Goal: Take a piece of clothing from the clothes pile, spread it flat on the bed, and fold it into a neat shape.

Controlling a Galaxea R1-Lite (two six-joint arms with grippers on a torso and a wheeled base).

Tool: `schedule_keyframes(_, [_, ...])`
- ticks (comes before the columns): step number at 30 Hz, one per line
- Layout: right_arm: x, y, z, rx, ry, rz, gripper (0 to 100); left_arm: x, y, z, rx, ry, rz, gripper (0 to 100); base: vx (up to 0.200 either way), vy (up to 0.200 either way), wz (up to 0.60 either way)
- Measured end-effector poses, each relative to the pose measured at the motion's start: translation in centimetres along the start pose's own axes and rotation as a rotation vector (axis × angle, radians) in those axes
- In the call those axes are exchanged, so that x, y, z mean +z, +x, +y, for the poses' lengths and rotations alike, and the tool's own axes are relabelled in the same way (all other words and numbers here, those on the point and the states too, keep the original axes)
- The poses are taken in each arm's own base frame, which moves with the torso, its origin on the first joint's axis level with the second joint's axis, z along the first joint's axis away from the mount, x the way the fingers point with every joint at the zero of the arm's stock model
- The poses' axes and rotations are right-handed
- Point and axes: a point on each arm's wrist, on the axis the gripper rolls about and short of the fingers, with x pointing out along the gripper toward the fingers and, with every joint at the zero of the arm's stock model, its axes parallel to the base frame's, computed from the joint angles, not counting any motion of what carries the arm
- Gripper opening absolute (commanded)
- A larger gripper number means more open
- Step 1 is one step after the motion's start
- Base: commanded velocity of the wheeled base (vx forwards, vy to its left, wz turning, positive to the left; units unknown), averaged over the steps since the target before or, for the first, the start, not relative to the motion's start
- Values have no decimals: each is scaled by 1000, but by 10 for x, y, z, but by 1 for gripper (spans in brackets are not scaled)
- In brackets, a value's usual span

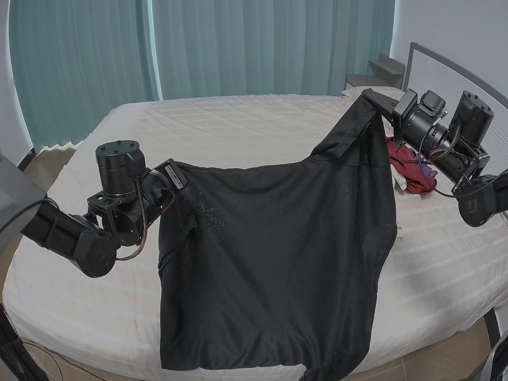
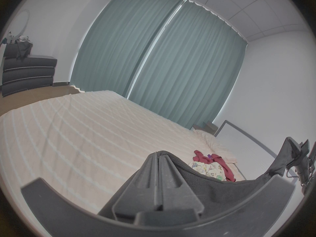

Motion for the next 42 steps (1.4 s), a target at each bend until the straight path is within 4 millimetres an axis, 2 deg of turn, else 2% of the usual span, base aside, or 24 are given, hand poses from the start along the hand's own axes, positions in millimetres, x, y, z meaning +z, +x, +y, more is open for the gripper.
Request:
schedule_keyframes(11, [-30, 15, -42, -97, 39, 62, 0, -50, 42, 23, 77, 28, 111, 0, 18, 0, 0])
schedule_keyframes(18, [-59, 29, -72, -171, 58, 101, 0, -78, 71, 41, 131, 16, 145, 0, 0, 0, 0])
schedule_keyframes(19, [-64, 31, -77, -180, 62, 111, 100, -82, 74, 43, 137, 16, 150, 0, 0, 0, 0])
schedule_keyframes(20, [-68, 32, -81, -188, 65, 119, 100, -86, 77, 46, 143, 17, 156, 100, 0, 0, 0])
schedule_keyframes(27, [-105, 35, -119, -280, 100, 196, 100, -113, 97, 61, 178, 22, 188, 100, 0, 0, 0])
schedule_keyframes(31, [-127, 34, -142, -402, 115, 256, 100, -123, 109, 74, 208, 26, 193, 100, 0, 0, 0])
schedule_keyframes(36, [-135, 32, -163, -521, 97, 238, 100, -123, 120, 98, 262, 44, 186, 100, 0, 0, 0])
schedule_keyframes(42, [-144, 25, -176, -601, 113, 295, 100, -113, 123, 126, 321, 137, 189, 100, 0, 0, 0])
